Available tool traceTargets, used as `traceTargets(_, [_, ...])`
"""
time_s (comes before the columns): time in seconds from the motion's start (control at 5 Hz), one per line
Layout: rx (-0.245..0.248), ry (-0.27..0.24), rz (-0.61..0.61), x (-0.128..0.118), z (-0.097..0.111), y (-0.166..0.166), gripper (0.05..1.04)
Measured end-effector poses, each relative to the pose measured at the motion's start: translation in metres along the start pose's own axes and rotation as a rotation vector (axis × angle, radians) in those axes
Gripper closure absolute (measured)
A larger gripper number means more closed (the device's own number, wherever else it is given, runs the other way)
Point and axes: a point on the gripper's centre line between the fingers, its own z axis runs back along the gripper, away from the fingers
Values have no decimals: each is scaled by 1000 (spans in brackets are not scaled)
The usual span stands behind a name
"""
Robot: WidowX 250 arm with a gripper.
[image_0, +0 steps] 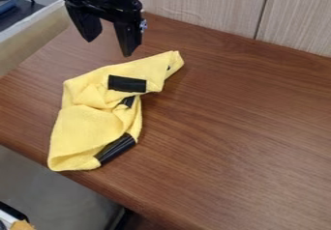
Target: Unfold the cloth from right to top left
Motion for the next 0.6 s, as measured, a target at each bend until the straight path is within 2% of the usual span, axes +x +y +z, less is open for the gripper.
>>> traceTargets(0.6, [-9, 98, -44, -10, -32, -4, 83])
